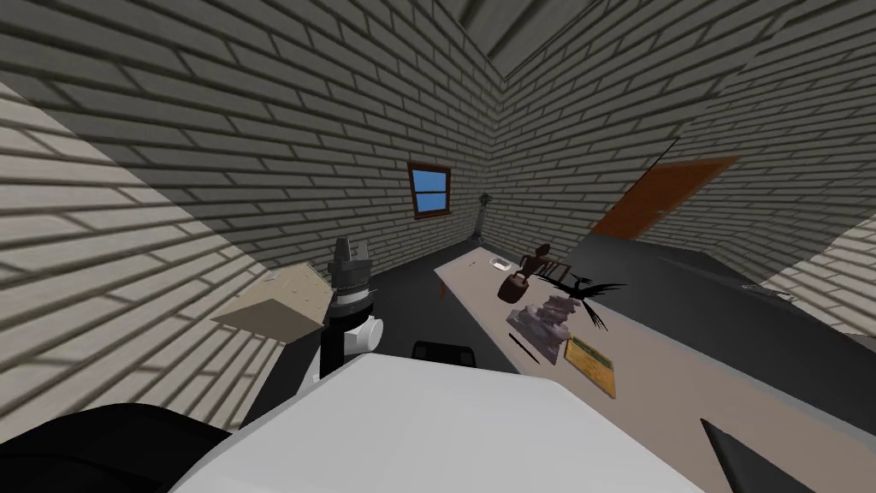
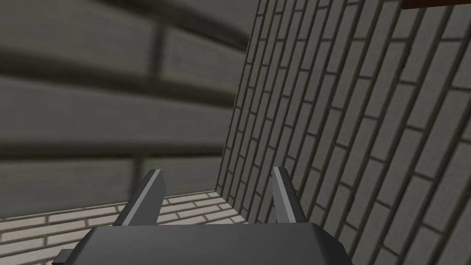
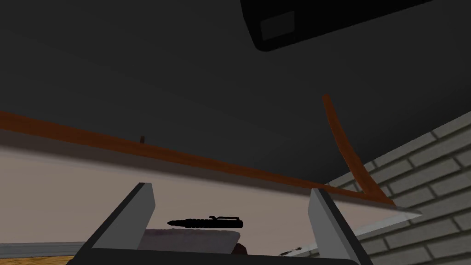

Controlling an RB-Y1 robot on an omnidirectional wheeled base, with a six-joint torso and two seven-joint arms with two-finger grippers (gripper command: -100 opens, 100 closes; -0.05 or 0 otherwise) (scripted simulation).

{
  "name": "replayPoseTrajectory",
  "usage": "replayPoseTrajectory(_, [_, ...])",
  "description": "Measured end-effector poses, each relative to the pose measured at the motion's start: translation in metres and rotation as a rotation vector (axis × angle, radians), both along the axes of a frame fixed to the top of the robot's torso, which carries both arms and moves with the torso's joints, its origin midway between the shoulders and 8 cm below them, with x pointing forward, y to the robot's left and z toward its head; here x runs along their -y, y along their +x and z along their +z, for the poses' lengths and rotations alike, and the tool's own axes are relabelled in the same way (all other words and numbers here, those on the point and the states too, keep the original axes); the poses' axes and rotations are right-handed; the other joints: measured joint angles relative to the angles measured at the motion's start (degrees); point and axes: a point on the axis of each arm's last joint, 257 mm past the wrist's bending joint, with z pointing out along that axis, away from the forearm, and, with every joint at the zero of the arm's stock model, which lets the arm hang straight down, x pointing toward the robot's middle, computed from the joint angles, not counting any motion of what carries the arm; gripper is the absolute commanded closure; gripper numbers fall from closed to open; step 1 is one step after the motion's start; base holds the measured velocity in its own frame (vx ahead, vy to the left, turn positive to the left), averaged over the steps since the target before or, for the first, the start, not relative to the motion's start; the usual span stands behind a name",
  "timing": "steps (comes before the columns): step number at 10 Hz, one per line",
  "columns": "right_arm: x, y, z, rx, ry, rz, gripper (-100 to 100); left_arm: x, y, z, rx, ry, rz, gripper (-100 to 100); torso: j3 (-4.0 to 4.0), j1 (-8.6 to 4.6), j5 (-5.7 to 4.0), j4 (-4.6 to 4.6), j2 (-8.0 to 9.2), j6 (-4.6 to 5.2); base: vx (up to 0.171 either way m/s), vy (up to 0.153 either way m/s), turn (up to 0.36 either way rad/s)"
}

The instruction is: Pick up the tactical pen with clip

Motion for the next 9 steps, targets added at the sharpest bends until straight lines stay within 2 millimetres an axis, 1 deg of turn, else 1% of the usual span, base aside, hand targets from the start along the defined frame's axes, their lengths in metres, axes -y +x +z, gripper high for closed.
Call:
replayPoseTrajectory(1, [0.004, -0.010, -0.005, -0.023, -0.016, 0.010, -100, 0.000, 0.000, 0.000, 0.000, 0.000, 0.000, 0, -0.01, -0.03, -0.02, -0.01, 0.00, 0.08, 0.023, -0.022, 0.290])
replayPoseTrajectory(2, [0.015, -0.025, -0.009, -0.058, -0.040, 0.032, -100, 0.000, 0.000, 0.000, 0.000, 0.000, 0.000, 0, -0.02, -0.05, -0.01, -0.01, -0.03, 0.02, 0.039, -0.045, 0.419])
replayPoseTrajectory(3, [0.022, -0.038, -0.012, -0.096, -0.066, 0.062, -100, 0.000, 0.000, 0.000, 0.000, 0.000, 0.000, 0, -0.05, -0.13, -0.03, -0.02, -0.10, 0.02, 0.029, -0.043, 0.230])
replayPoseTrajectory(4, [0.028, -0.051, -0.017, -0.125, -0.085, 0.074, -100, 0.000, 0.000, 0.000, 0.000, 0.000, 0.000, 0, -0.05, -0.11, -0.04, -0.02, -0.07, 0.08, 0.023, -0.026, 0.381])
replayPoseTrajectory(5, [0.034, -0.065, -0.018, -0.154, -0.104, 0.095, -100, 0.000, 0.000, 0.000, 0.000, 0.000, 0.000, 0, -0.04, -0.07, -0.02, -0.02, -0.07, 0.02, 0.017, -0.028, 0.153])
replayPoseTrajectory(6, [0.040, -0.073, -0.020, -0.172, -0.118, 0.107, -100, 0.000, 0.000, 0.000, 0.000, 0.000, 0.000, 0, -0.03, -0.04, -0.02, -0.02, -0.04, 0.10, 0.022, -0.020, 0.271])
replayPoseTrajectory(8, [0.055, -0.094, -0.025, -0.231, -0.155, 0.149, -100, 0.000, 0.000, 0.000, 0.000, 0.000, 0.000, 0, -0.06, -0.07, -0.02, -0.02, -0.11, 0.02, 0.041, -0.039, 0.463])
replayPoseTrajectory(9, [0.060, -0.107, -0.027, -0.261, -0.176, 0.175, -100, 0.000, 0.000, 0.000, 0.000, 0.000, 0.000, 0, -0.10, -0.12, -0.03, -0.03, -0.17, 0.04, 0.035, -0.047, 0.189])
